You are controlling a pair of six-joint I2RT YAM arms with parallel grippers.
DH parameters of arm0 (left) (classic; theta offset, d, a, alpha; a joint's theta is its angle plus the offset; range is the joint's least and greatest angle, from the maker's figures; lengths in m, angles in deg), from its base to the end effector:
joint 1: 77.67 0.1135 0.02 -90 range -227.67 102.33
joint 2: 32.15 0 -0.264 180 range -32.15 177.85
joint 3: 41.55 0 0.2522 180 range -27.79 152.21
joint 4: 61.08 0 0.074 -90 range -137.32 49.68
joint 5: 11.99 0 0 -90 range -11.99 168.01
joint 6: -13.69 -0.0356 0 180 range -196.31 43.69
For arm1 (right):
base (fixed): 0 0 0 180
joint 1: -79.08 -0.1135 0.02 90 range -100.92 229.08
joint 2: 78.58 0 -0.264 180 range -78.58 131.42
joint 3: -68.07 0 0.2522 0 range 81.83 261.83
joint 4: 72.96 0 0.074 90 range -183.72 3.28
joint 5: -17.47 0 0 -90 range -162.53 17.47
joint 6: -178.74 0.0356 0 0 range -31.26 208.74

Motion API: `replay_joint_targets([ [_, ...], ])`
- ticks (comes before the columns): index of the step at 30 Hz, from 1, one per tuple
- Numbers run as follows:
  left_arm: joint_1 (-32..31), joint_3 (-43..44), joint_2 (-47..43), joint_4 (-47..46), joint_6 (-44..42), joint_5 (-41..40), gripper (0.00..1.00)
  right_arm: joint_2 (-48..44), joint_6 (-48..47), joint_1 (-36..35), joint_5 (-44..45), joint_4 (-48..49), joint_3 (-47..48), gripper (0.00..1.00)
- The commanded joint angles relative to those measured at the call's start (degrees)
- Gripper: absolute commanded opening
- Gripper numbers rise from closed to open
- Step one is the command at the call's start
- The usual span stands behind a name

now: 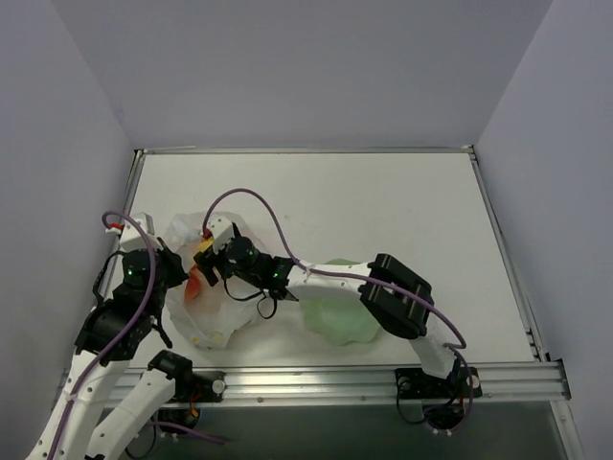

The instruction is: Take the fake fruits out of the plastic bag

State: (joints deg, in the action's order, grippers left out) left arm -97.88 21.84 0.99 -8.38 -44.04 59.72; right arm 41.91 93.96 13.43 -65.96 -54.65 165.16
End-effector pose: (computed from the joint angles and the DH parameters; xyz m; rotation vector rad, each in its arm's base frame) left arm 0.1131 -0.0297 0.3437 -0.4119 1.9092 -0.2938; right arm 0.2075 0.4487 0.2311 -0.7904 1.5374 0.8350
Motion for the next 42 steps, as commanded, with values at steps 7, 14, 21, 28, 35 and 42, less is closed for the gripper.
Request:
replay_joint_targets([
  [7, 0.6, 3.4, 0.3, -4.0, -1.0, -0.9, 0.02, -12.9, 7.3, 0.4, -9.0, 11.4, -10.5, 0.41],
  [14, 0.6, 2.6, 0.2, -6.3, -2.0, 3.7, 0.02, -32.0, 8.8, 0.4, -10.5, 12.7, -23.9, 0.4],
  [21, 0.6, 4.7, -1.8, -5.0, -8.2, 13.6, 0.03, -58.0, 18.4, 0.9, 13.4, -4.4, -44.1, 0.39],
  [28, 0.6, 4.2, -4.4, -4.8, -8.9, 18.0, 0.02, -73.6, 28.1, 1.8, 24.8, -25.2, -52.3, 0.4],
  [35, 0.5, 1.1, -6.7, -5.0, -8.4, 18.3, 0.02, -67.7, 33.1, 1.8, 29.3, -34.5, -50.2, 0.44],
  [42, 0.6, 0.6, -7.5, -4.5, -9.4, 18.3, 0.02, -64.1, 34.6, 1.0, 27.1, -37.3, -49.5, 0.56],
])
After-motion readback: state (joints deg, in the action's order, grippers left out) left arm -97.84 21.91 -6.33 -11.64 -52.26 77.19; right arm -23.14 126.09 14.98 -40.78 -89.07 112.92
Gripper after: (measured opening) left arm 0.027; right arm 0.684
